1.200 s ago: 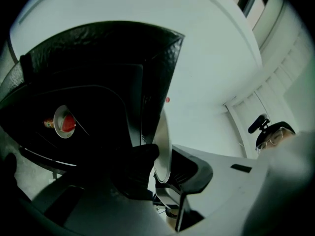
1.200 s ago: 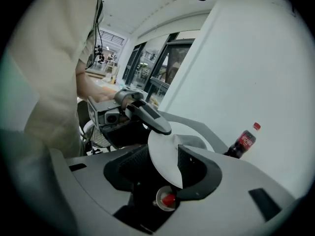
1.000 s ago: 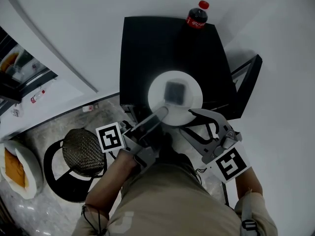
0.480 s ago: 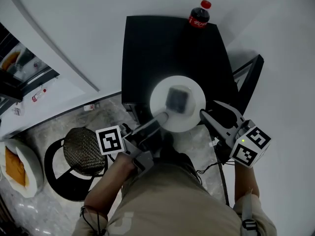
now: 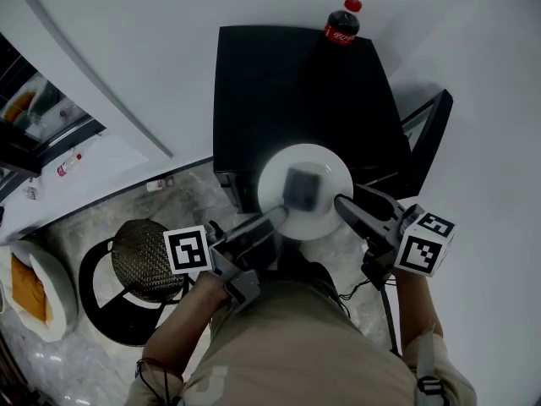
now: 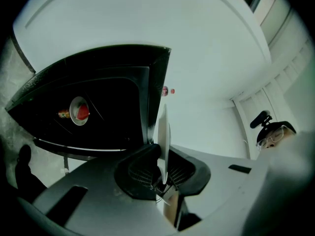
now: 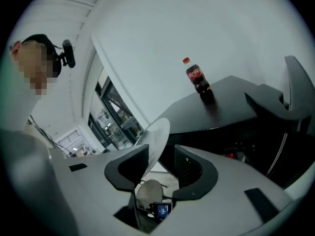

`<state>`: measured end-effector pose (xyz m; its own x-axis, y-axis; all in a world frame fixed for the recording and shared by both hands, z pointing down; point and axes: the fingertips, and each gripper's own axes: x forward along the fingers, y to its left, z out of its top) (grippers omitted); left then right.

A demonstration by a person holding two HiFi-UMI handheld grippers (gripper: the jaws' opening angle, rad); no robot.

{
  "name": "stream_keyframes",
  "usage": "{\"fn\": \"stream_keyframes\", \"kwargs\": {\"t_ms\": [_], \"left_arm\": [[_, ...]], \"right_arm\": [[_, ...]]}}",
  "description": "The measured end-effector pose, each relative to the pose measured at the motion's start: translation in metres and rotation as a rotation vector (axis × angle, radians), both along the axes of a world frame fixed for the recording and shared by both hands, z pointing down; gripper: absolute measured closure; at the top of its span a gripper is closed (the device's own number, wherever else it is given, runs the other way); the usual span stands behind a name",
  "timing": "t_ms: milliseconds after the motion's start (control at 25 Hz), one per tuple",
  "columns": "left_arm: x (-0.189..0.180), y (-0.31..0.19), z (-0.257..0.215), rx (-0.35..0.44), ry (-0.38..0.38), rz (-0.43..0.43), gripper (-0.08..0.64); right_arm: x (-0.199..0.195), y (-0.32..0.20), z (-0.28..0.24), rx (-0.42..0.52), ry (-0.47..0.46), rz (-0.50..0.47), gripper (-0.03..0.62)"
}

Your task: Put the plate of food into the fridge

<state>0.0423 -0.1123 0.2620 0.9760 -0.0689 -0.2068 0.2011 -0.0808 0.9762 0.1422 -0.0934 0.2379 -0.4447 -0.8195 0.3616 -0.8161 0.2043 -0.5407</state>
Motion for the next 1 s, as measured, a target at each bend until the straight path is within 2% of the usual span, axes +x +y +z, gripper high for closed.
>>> {"fn": "stream_keyframes", "kwargs": {"t_ms": [200,320,560,1000], "left_arm": [[-0.013,0.011,0.007,-0.004,-0.018,0.016,0.515],[-0.020,0.017,0.014,0.005,-0.038,0.022,0.514],[-0.032,0.021,0.022,0.020,-0.049,0.023,0.515],[-0.033,0.038,0.030,0.046,-0.079,-0.023,0.515]], "right_arm": [[-0.013,0.011,0.012,-0.040,-0.110,0.011,0.432],[-0.024,0.018,0.020,-0.054,-0.140,0.015,0.494],[-0.036,0.022,0.028,-0.076,-0.247,0.039,0.518],[-0.037,0.037,0.042,-0.112,-0.312,0.020,0.529]]}}
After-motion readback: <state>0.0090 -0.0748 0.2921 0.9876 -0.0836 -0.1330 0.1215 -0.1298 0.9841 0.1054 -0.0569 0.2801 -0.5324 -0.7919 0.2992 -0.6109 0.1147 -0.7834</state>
